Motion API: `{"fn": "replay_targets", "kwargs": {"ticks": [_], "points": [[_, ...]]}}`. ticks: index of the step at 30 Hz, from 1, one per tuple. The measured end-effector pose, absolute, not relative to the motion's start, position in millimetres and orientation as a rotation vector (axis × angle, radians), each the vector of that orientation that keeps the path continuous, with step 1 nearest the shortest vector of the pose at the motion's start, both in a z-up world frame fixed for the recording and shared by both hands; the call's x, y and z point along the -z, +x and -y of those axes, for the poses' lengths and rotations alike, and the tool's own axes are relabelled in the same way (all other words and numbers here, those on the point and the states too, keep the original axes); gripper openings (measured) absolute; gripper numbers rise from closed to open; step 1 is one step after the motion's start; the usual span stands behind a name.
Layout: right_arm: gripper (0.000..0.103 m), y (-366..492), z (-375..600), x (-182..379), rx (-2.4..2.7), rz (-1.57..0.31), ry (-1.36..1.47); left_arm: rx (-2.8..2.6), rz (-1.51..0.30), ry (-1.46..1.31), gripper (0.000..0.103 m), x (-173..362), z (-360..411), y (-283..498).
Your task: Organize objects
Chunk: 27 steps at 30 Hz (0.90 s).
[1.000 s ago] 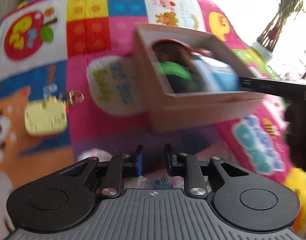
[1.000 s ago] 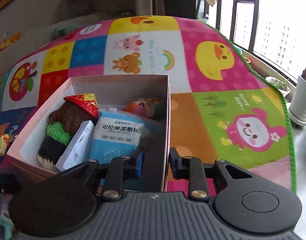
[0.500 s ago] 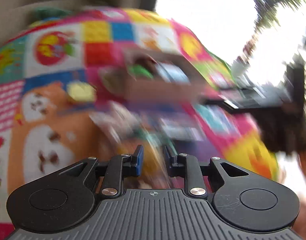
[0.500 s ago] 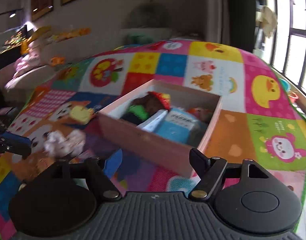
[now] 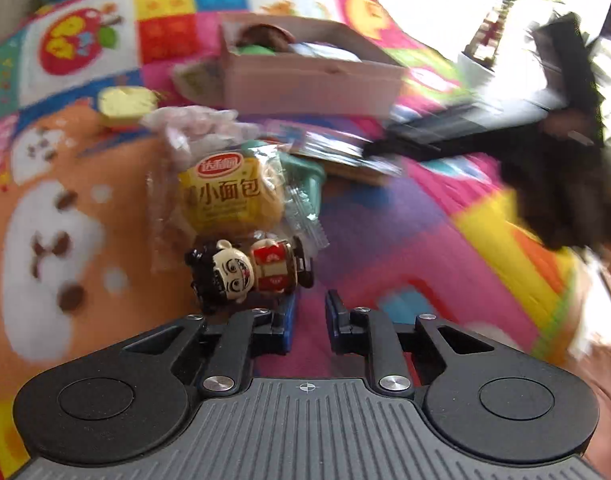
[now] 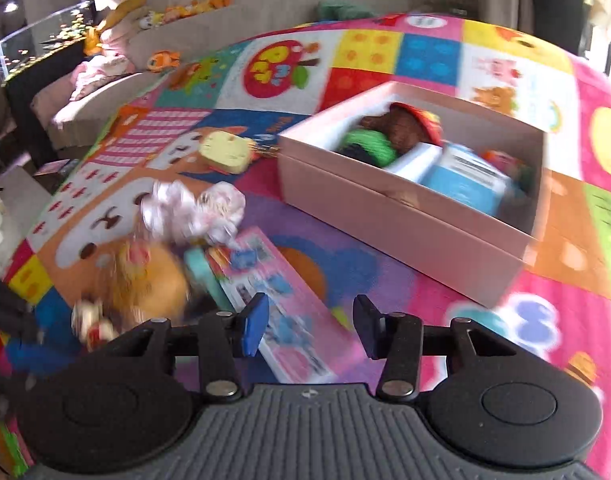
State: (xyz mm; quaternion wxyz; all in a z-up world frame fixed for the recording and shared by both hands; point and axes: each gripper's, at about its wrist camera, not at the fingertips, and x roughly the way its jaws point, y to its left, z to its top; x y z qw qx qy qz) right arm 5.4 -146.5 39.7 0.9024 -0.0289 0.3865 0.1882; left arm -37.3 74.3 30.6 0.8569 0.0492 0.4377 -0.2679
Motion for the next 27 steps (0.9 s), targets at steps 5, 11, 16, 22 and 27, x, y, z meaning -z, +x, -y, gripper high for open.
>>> {"fn": "replay_targets", "kwargs": {"ticks": [5,11,16,22,27], "points": [[0.046,-12.0,166.3,-42.4,-0.346,-0.835,-0.018,0.422,-0.863,0.033,0.021,-27.8,-75.4,3.5],[0.055,-31.1,150.4,-51.7,-0.398,-0.791,-0.082,0.461,-0.840,0.004,0.021,-31.0,-74.1,9.6],[0.063,-15.5,130.1,-39.9,-0.359,-0.749,-0.153,0.523,-0.822,-0.031,0.021,-37.4,-73.9,0.8],[0.045,-1.1,133.5,-26.0,-0.347,-0.819,-0.083,0.440,-0.775,-0.123,0.021,-44.0,-59.4,11.3],[0.045,-16.4,164.7,-26.5,-0.258,-0.848,-0.032,0.349,-0.793,-0.202,0.021,-39.0,-50.0,45.6]]}}
